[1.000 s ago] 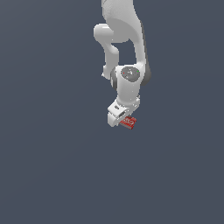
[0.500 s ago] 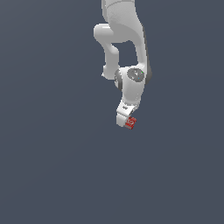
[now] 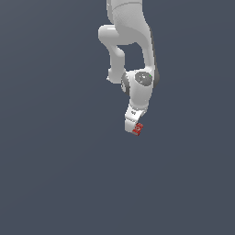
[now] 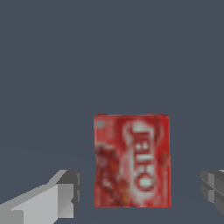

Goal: Pick up the object and move it to a goal position.

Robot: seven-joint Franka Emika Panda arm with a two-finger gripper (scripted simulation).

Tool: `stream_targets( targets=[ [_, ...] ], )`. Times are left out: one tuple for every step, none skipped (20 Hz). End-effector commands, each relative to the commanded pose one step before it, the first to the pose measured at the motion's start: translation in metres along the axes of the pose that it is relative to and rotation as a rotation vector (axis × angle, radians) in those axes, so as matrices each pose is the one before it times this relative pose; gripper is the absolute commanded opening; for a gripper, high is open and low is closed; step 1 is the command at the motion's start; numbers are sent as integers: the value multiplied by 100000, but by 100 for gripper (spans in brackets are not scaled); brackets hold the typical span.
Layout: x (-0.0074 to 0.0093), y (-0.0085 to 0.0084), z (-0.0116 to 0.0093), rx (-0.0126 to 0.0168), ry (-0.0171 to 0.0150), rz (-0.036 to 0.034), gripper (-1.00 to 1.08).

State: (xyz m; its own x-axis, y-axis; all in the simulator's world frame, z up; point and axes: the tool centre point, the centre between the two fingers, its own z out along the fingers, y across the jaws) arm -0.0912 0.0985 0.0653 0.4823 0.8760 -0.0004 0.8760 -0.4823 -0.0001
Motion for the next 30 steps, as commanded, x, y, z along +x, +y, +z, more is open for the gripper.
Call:
stream_targets(
  targets=[
    [-25,1,225,9,-10,7,100],
    [12,-23,206,0,-1,-69,100],
    [-21,0,263,0,0,0,100],
    [15,-33,320,1,1,-98,100],
    [-28,1,376,0,0,0,100],
    [8,-32,430,2,3,-98,100],
    [-5,-20,483,2,3,-69,100],
    [-5,-17,520,1,3,-69,100],
    [1,-15,472,-1,3,-69,100],
    [0,-5,411,-3,2,-49,100],
    [-14,13,354,0,0,0,100],
    [19,-9,293,-10,1,-68,100],
    [-6,14,241,0,0,0,100],
    [-3,12,186,0,0,0,100],
    [18,-6,127,-15,-2,-47,100],
    [0,6,79,0,0,0,100],
    [0,2,26,0,0,0,100],
    [0,0,0,0,0,0,-100],
    [0,0,0,0,0,0,-100],
    [0,0,0,0,0,0,-100],
    [0,0,0,0,0,0,-100],
    [0,0,0,0,0,0,-100],
    [0,0,0,0,0,0,-100],
    [0,0,0,0,0,0,-100],
    [0,0,0,0,0,0,-100],
    [0,0,0,0,0,0,-100],
    [0,0,0,0,0,0,-100],
    [1,51,-90,-141,40,-2,-100],
    [-18,11,-24,0,0,0,-100],
    [-53,34,-72,0,0,0,-100]
  ],
)
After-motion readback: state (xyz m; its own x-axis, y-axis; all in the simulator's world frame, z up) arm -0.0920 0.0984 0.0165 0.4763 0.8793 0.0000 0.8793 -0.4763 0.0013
